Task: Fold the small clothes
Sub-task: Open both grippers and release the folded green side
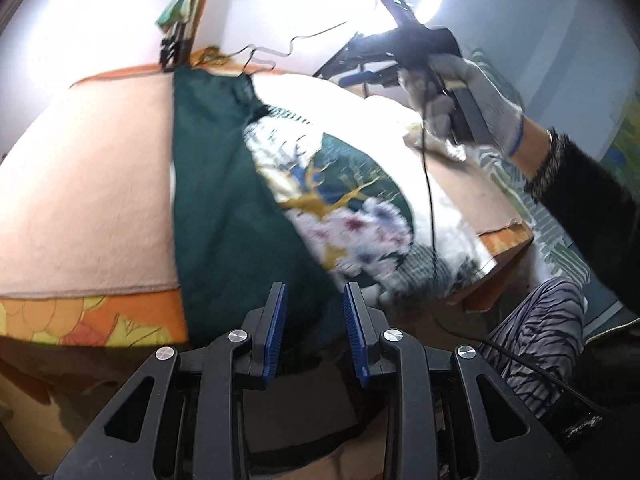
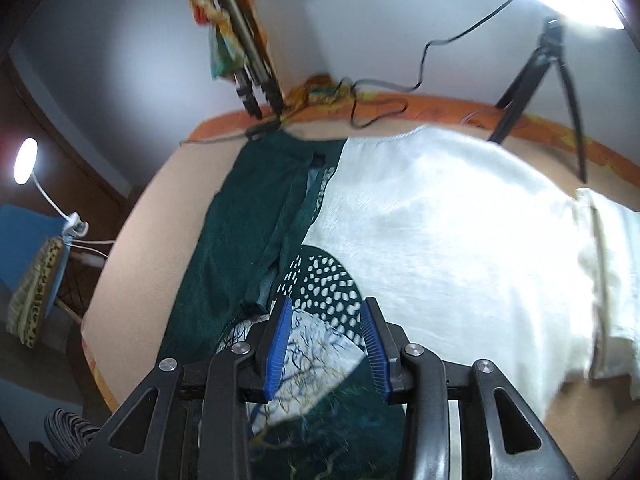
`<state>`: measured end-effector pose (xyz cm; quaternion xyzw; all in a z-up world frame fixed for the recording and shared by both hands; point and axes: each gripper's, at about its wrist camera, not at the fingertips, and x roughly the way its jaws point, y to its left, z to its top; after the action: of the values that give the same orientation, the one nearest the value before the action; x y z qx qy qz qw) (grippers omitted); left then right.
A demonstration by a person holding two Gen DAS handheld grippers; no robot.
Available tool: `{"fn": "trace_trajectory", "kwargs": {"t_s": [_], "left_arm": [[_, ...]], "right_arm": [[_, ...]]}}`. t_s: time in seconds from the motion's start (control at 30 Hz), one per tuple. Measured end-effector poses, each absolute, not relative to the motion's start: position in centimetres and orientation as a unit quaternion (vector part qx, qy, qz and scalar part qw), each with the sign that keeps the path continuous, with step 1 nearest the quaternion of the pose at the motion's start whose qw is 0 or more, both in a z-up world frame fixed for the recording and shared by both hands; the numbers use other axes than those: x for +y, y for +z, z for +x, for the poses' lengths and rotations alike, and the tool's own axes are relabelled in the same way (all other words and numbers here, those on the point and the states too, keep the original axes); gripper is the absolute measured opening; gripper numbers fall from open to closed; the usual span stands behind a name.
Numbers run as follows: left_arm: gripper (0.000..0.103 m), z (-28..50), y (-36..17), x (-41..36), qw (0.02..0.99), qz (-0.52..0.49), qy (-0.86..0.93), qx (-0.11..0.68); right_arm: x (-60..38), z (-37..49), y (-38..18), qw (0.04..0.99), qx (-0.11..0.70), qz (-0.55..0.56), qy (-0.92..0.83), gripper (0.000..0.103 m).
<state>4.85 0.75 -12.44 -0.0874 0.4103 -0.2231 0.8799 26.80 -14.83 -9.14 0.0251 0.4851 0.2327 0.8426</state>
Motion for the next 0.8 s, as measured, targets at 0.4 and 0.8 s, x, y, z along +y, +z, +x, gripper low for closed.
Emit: {"fn": "trace_trajectory", "kwargs": {"t_s": [0.4, 0.8], "left_arm": [[0.035, 4.7, -11.4, -9.0, 0.869, -0.021, -0.304, 0.389], [0.039, 3.8, -11.9, -21.0, 0.855, 0.097, -0.360, 0.361]], "right_arm": [[-28.5, 18.1, -1.8, 0.887, 0.399, 0.079, 0.218, 0.055], [-38.8, 13.2, -0.4, 0.903, 0.368, 0.118, 0.186, 0.066]]}}
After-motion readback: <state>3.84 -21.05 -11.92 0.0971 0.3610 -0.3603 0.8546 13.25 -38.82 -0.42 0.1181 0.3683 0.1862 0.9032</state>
